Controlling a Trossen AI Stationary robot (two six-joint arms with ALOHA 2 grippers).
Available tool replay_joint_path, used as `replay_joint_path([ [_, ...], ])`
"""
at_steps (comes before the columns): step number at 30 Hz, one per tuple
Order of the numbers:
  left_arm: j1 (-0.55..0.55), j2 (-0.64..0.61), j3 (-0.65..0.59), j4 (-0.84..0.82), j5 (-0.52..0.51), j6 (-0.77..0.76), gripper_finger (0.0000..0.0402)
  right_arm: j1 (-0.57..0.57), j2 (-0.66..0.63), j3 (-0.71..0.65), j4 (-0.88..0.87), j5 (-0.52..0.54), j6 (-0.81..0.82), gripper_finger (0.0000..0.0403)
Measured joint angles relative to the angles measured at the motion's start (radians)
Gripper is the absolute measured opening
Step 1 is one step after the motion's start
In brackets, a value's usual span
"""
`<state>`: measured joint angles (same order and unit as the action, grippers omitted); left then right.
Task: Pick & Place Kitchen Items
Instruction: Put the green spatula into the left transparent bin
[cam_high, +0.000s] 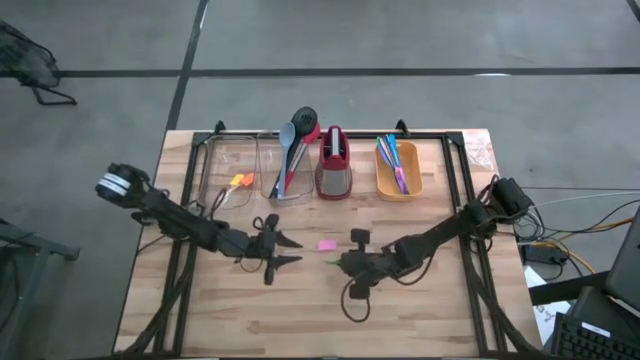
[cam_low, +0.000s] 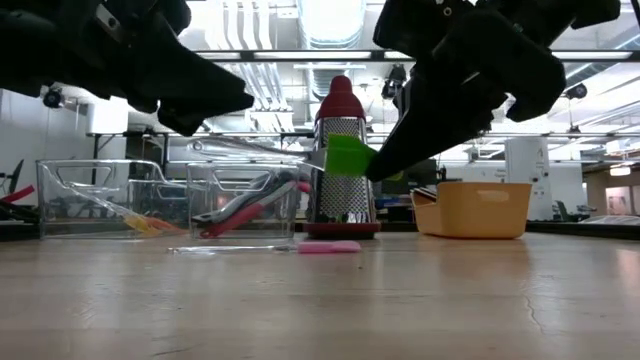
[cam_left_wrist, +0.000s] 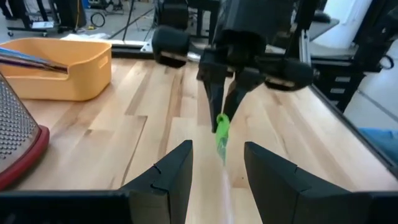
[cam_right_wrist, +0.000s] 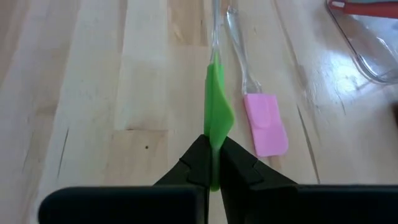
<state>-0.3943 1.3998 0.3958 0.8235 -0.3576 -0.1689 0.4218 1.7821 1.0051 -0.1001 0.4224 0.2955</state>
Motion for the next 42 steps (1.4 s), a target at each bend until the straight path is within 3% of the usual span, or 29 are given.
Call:
replay_joint_path([
  [18,0.000,0.022,0.009,-0.076,0.005,-0.037,0.0151,0.015,0.000,0.034,-0.003,0.026,-0.014,0.0013],
  [23,0.000,0.022,0.009,-0.091,0.085,-0.051,0.0151,0.015,0.000,0.040,-0.029,0.059,-0.004,0.0013],
  [42,0.001,0.021,0.010,-0.115,0.045,-0.050,0.0151,0.026,0.000,0.049,-0.031,0.076,-0.008,0.0013],
])
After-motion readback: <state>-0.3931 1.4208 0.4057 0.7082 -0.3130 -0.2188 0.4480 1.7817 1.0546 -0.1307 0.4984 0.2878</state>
